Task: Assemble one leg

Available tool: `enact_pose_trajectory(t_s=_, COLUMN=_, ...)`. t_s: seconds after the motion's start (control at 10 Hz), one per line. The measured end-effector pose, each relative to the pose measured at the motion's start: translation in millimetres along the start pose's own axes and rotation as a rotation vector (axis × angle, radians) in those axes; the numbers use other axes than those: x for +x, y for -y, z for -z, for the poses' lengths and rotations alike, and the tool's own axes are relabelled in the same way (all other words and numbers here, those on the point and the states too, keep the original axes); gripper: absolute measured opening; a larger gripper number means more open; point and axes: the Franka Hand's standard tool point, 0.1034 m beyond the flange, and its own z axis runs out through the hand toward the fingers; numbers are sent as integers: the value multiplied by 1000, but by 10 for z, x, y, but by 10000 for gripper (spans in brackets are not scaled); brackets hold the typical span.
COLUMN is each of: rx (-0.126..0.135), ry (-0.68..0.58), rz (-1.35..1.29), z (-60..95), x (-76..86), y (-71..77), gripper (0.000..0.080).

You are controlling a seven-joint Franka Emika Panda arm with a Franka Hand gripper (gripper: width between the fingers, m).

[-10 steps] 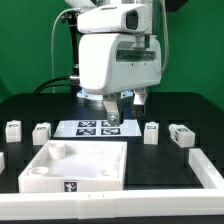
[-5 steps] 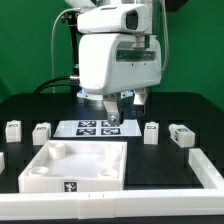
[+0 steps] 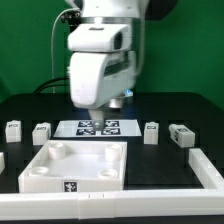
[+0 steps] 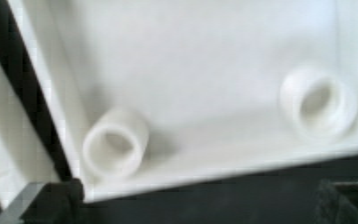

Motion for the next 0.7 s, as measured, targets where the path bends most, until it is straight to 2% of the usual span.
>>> enact_pose_trajectory(t_s=0.1, rx=19, ry=7, rz=-19, z=-18, x=-109, y=-5, gripper=650)
enact_pose_trajectory(t_s=0.3, rx=18, ry=6, rz=-16, z=-19, x=-44, y=8, gripper=650)
enact_pose_trajectory(t_s=0.5, rx=21, ry=7, rz=-18, z=-32, x=-60, y=20, gripper=650)
enact_pose_trajectory(t_s=0.6, rx=35, ry=10, rz=39, z=-96, x=-106, y=97, gripper=650)
enact_pose_trajectory(t_s=0.7, rx=51, ry=10, rz=85, z=-207, x=-177, y=279, gripper=650)
